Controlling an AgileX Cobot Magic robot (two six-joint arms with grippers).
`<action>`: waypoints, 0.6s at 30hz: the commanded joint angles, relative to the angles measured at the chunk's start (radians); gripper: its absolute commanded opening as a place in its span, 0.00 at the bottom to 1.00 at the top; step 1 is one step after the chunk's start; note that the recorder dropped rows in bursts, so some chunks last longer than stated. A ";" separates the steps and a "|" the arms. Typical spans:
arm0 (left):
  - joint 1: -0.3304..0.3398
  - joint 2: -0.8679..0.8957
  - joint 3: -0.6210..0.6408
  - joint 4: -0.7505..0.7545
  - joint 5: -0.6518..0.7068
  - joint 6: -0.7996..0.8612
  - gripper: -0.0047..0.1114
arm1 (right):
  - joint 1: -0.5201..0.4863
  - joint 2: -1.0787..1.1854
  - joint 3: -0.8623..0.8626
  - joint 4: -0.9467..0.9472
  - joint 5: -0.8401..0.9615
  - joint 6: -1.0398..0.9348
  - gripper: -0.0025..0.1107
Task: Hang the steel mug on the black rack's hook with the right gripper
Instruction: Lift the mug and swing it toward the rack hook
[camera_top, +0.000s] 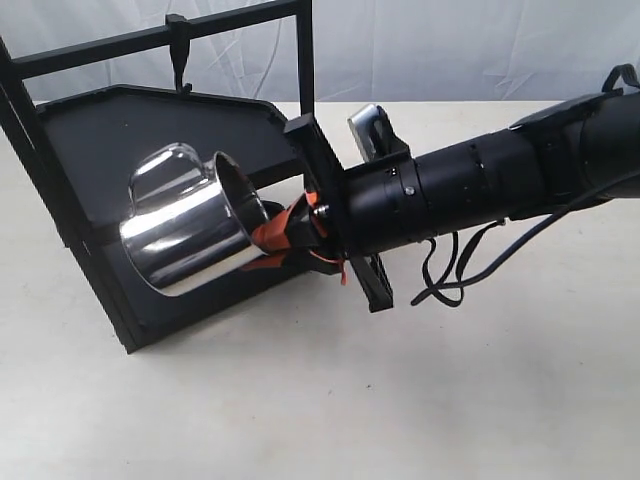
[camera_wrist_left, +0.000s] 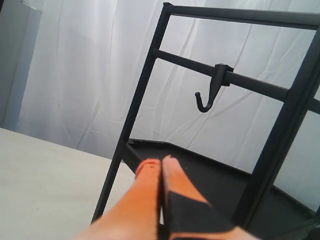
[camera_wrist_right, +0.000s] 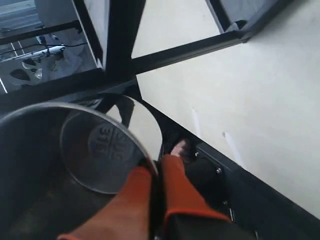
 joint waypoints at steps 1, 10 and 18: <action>-0.002 0.004 -0.002 0.000 -0.010 0.000 0.04 | -0.005 -0.002 0.001 0.077 0.008 -0.014 0.01; -0.002 0.004 -0.002 0.000 -0.010 0.000 0.04 | -0.005 -0.002 0.001 0.155 -0.014 -0.014 0.01; -0.002 0.004 -0.002 0.000 -0.010 0.000 0.04 | -0.005 -0.002 0.001 0.156 -0.014 -0.036 0.01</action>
